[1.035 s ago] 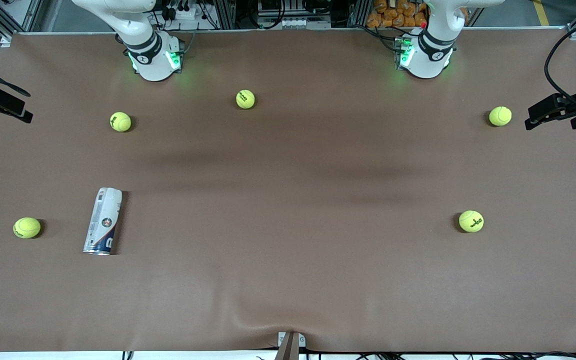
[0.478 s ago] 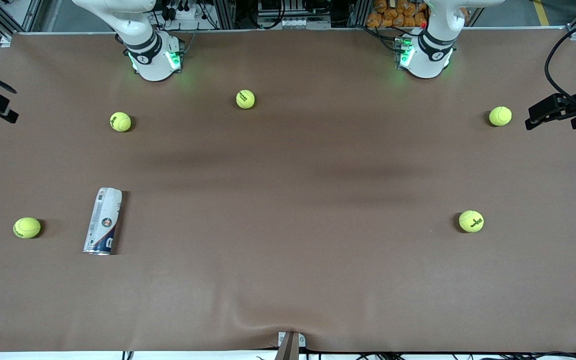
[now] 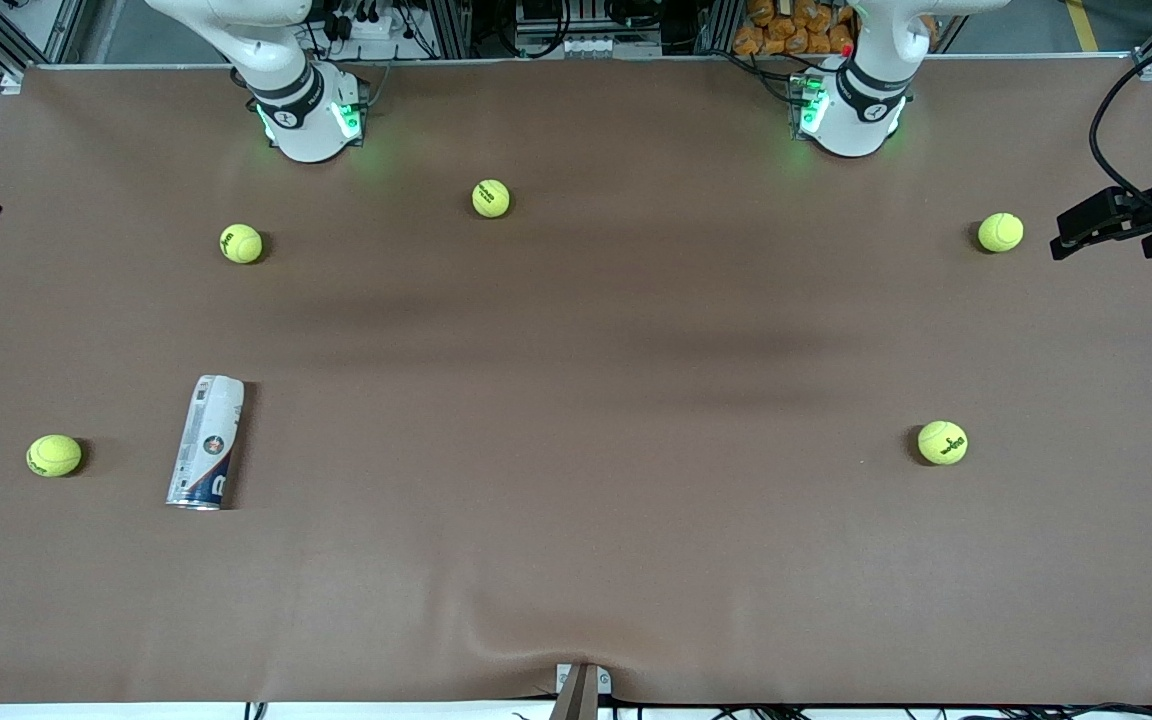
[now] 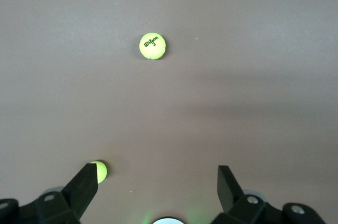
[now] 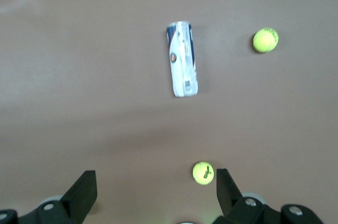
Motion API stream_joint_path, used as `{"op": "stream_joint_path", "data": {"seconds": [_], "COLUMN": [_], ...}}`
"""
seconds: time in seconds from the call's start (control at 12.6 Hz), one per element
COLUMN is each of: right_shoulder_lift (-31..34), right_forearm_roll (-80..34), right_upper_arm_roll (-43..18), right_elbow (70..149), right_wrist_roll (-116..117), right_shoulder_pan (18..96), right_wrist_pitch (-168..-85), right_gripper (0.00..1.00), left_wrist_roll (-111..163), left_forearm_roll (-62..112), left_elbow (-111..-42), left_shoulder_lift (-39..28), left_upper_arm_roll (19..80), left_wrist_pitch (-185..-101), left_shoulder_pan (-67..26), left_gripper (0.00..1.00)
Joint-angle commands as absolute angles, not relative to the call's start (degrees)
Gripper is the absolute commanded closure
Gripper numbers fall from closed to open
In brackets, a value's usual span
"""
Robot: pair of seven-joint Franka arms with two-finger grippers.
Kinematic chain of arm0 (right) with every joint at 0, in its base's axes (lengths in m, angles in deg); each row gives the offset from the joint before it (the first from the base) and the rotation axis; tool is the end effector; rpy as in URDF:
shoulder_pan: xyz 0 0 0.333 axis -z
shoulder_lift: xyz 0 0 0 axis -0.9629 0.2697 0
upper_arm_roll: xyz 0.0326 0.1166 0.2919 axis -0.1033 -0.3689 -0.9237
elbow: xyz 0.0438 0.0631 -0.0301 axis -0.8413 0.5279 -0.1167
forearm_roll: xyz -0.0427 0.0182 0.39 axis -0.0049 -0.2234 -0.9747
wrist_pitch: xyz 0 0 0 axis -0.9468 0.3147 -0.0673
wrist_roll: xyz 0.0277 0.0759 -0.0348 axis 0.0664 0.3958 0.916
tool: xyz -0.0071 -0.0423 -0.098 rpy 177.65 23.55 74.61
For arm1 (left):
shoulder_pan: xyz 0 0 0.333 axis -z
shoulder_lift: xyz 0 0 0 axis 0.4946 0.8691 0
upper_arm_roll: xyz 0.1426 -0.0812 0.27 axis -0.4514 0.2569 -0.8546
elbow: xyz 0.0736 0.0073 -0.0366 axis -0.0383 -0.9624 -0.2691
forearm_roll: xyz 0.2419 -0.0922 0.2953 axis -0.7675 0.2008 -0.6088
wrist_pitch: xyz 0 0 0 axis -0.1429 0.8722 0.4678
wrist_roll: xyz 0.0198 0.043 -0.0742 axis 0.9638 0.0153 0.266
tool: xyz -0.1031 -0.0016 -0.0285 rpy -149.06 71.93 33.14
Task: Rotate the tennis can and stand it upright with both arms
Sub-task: 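Reach the right gripper down to the lying tennis can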
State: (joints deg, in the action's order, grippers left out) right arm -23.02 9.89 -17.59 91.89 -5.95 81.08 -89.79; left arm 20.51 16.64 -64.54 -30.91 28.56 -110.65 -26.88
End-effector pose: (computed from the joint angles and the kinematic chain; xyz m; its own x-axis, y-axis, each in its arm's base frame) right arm 0.5270 -0.0548 0.6820 0.9901 -0.1347 -0.0389 -0.1371 -0.9882 -0.0689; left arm 0.5470 -0.0020 0.6304 0.9979 0.0148 -0.0631 0.0151 -0.9999 0.0044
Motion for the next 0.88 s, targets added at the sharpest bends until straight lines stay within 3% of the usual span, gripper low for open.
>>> {"op": "stream_joint_path", "data": {"seconds": [0.0, 0.24, 0.56, 0.8], "right_shoulder_lift": [-16.5, -6.8, 4.0, 8.1], "right_forearm_roll": [10.0, 10.2, 10.1, 10.0], "right_upper_arm_roll": [-17.8, -17.8, -17.8, -17.7], "right_elbow": [93.6, 93.5, 93.6, 93.3], "right_wrist_roll": [-6.0, -6.0, -5.3, -5.2], "right_shoulder_pan": [79.7, 78.5, 78.5, 80.1], "right_wrist_pitch": [-90.1, -91.0, -100.5, -107.0], "right_gripper": [0.0, 0.0, 0.0, 0.0], "left_wrist_roll": [19.5, 19.5, 19.5, 19.5], "left_forearm_roll": [17.6, 17.6, 17.6, 17.6], "left_elbow": [-64.7, -64.7, -64.7, -64.7], "left_shoulder_lift": [-31.5, -31.5, -31.5, -31.5], "left_upper_arm_roll": [28.7, 28.7, 28.7, 28.6], "left_wrist_pitch": [-110.0, -110.0, -110.0, -110.0], "left_shoulder_pan": [-27.3, -27.2, -27.3, -27.4], "left_gripper": [0.0, 0.0, 0.0, 0.0]}}
